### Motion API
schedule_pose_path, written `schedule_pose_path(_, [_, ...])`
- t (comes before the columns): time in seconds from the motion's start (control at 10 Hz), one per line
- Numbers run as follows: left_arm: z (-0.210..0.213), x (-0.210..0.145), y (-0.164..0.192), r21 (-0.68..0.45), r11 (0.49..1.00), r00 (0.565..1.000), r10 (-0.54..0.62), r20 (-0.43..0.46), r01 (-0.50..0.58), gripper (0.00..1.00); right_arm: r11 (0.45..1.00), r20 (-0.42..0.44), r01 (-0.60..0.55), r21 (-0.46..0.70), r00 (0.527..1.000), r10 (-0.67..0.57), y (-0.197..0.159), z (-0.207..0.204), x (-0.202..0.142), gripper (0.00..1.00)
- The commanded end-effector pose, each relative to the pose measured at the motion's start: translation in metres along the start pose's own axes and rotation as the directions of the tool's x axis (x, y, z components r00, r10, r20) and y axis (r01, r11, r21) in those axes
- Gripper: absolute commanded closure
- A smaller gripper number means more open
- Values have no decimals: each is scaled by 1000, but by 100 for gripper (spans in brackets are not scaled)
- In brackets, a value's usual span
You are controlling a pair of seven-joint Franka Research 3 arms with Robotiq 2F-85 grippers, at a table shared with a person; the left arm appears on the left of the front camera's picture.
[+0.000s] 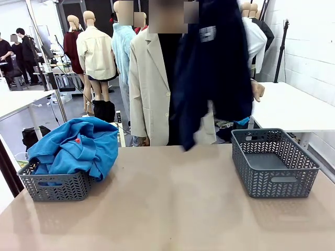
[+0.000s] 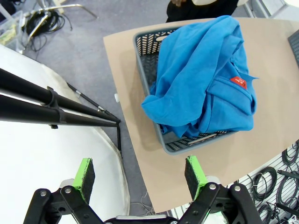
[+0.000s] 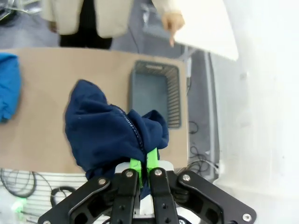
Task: Sort the tops and bottoms.
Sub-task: Sort the clothes according to human instructions.
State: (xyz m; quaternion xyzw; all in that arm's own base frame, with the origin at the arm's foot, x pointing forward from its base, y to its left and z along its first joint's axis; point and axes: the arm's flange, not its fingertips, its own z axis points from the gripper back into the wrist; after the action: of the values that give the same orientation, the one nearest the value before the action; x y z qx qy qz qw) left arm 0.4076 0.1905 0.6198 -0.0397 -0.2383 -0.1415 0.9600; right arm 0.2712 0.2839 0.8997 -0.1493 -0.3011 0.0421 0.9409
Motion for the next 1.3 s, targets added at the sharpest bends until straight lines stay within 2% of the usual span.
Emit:
schedule_pose_path(0.0, [0,0,0,2,1000,1000,1,-2,-1,0,994,41,100,48,994,-102,-46,-62,-43,100])
schedule_pose_path(0.1, [0,0,0,2,1000,1000,1,-2,-1,0,989,83,107,105,990,-116,-69,-87,-40,100])
schedule_pose_path(0.3, [0,0,0,2,1000,1000,1,-2,-1,0,973,104,126,192,984,-147,-96,-134,-36,100])
schedule_pose_path(0.5, [0,0,0,2,1000,1000,1,-2,-1,0,948,41,256,191,962,-269,-117,-189,-20,100])
schedule_pose_path(0.7, [0,0,0,2,1000,1000,1,-2,-1,0,925,-15,312,219,948,-317,-129,-238,-7,100])
schedule_pose_path(0.8, [0,0,0,2,1000,1000,1,-2,-1,0,905,-19,362,223,930,-368,-141,-252,-6,100])
schedule_pose_path(1.0, [0,0,0,2,1000,1000,1,-2,-1,0,848,-82,485,212,874,-479,-169,-283,-9,100])
schedule_pose_path(1.2, [0,0,0,2,1000,1000,1,-2,-1,0,784,-107,576,231,816,-568,-195,-300,-27,100])
